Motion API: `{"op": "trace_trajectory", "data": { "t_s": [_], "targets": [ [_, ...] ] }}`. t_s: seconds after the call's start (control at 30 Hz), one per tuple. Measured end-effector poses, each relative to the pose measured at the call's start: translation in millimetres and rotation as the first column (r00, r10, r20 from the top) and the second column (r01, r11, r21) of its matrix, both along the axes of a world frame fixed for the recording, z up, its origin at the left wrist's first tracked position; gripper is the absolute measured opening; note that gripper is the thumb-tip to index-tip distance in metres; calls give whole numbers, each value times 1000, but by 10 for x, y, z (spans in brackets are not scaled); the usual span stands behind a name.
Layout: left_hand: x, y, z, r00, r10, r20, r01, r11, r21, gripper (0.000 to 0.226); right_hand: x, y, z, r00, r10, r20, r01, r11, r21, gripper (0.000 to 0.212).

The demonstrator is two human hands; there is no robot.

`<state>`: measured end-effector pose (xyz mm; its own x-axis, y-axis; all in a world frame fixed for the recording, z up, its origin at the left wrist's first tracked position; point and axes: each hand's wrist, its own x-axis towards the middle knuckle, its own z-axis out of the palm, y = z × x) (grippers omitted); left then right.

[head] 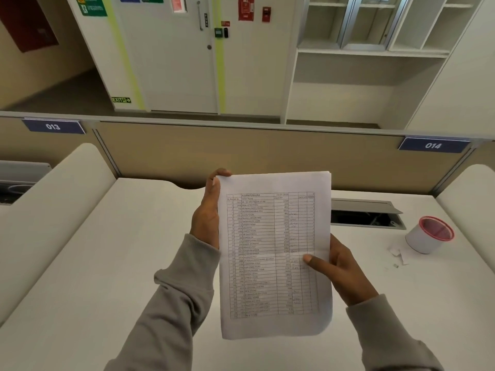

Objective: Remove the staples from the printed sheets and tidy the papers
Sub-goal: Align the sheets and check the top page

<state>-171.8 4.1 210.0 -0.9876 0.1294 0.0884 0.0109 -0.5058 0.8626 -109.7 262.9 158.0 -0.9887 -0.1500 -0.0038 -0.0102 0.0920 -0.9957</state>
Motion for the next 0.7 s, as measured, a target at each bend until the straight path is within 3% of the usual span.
{"op": "trace_trajectory", "data": {
  "t_s": [0.17, 0.33, 0.53, 0.7],
  "targets": [
    [27, -28, -40, 1000, -1, 7, 2, 999, -49, 46, 13, -20, -28, 1000, -2, 11, 2, 999, -32, 57],
    [94, -22, -24, 997, -77, 12, 76, 995, 67, 36, 30, -1, -49, 1000, -5, 25, 6, 998, -67, 39],
    [107, 32, -26, 996, -75, 49, 69, 990, 122, 42, 28, 16, -83, 998, -46, 44, 48, 998, -34, 36],
    [89, 47, -58, 998, -35, 56, 28, 991, 130, 41, 31, -13, -60, 997, -62, 43, 65, 996, -68, 48]
  ]
}}
